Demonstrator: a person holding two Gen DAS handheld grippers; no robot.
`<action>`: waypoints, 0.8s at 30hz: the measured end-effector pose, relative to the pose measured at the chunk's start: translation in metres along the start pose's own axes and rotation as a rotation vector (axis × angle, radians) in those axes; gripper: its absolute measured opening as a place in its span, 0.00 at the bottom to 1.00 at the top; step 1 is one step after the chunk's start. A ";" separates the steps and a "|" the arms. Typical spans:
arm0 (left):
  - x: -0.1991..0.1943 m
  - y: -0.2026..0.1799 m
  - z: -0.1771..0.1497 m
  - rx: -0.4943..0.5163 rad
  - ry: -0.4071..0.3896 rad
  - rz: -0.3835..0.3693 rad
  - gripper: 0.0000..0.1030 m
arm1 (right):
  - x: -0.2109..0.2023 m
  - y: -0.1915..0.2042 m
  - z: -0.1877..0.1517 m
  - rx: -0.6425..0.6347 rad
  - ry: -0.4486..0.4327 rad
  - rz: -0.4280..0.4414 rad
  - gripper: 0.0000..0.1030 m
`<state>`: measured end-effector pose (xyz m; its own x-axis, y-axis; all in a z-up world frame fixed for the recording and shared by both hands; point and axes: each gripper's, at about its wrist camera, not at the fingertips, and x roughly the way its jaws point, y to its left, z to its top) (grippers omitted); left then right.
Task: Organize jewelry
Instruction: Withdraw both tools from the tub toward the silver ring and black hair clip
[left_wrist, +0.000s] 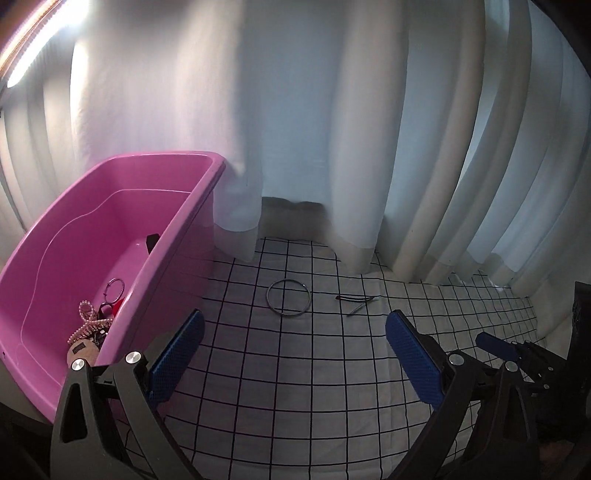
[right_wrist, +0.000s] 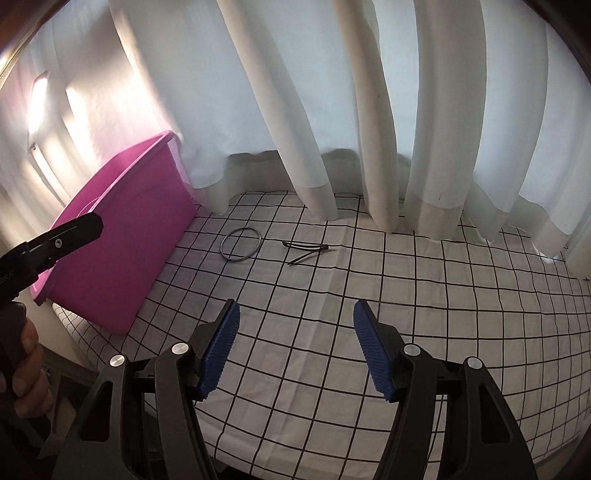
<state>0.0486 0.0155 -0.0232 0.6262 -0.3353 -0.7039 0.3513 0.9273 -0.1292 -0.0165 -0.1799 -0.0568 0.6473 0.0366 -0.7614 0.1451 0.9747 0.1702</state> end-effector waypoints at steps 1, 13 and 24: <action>0.011 -0.001 0.000 -0.003 0.020 0.002 0.94 | 0.005 -0.001 0.001 0.001 0.005 0.002 0.60; 0.123 0.008 -0.002 -0.063 0.166 0.069 0.94 | 0.096 -0.015 0.024 0.036 0.059 0.011 0.60; 0.186 0.015 -0.006 -0.049 0.209 0.100 0.94 | 0.169 -0.025 0.045 0.068 0.099 -0.016 0.60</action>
<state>0.1658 -0.0316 -0.1605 0.4965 -0.2047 -0.8436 0.2573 0.9628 -0.0822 0.1228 -0.2081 -0.1614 0.5677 0.0457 -0.8219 0.2074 0.9583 0.1966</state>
